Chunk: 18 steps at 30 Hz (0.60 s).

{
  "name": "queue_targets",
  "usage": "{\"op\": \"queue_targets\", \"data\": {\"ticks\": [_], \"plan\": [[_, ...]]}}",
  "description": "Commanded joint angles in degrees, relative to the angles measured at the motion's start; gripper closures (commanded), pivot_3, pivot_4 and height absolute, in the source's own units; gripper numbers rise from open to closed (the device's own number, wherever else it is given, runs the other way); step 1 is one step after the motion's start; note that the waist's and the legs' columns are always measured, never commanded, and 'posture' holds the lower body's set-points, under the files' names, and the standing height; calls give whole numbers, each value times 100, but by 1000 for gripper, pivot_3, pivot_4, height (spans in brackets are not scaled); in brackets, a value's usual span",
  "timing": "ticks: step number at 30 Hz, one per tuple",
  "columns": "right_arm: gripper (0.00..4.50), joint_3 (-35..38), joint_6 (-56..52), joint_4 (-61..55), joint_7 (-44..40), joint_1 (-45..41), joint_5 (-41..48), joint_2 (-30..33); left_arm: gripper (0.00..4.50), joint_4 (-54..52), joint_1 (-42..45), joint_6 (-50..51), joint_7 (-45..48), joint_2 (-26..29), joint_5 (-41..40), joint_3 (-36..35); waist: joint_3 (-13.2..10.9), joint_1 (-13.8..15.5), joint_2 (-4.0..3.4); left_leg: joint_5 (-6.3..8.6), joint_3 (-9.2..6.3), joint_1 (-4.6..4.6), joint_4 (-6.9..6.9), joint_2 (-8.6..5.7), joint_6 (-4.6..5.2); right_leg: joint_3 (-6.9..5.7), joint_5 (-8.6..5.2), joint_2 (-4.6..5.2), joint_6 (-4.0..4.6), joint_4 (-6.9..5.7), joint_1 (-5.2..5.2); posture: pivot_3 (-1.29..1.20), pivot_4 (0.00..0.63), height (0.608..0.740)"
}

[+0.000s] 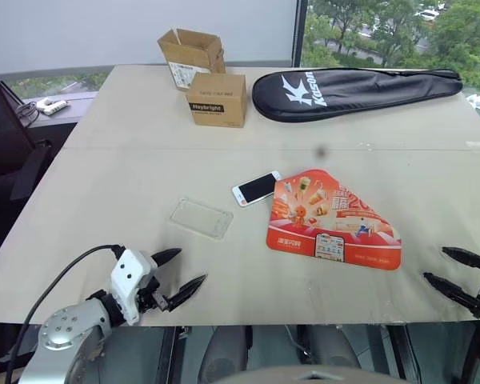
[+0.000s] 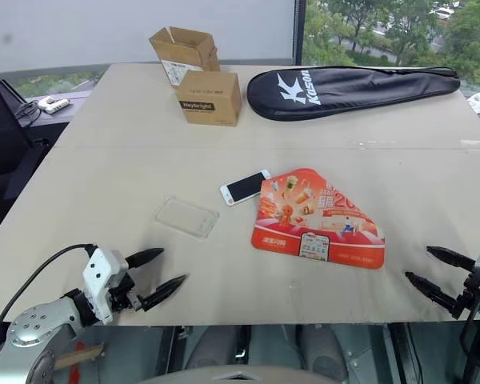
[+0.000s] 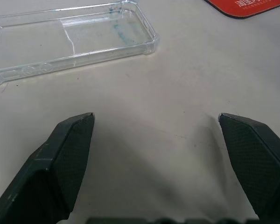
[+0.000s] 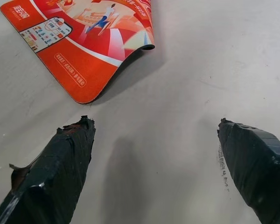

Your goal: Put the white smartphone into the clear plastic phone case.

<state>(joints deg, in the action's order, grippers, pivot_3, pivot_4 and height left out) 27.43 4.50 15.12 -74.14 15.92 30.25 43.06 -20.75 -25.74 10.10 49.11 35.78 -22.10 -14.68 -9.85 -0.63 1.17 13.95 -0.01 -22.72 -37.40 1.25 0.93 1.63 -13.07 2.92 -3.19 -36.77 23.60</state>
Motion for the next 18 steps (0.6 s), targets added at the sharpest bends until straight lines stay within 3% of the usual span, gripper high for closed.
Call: {"op": "queue_targets", "data": {"ticks": [1,18], "plan": [[0,220,74,-145,74,41,106,-29,37,58,-15,-152,58,0,33,16,0,0,0,0,0,0,0,0,0,0,0,0,0,0,0,0,150,740],[0,189,8,-171,102,-86,149,-46,37,176,82,-260,142,11,-2,-47,6,0,-6,0,0,0,0,-1,0,0,2,0,3,0,-1,0,150,740]]}}
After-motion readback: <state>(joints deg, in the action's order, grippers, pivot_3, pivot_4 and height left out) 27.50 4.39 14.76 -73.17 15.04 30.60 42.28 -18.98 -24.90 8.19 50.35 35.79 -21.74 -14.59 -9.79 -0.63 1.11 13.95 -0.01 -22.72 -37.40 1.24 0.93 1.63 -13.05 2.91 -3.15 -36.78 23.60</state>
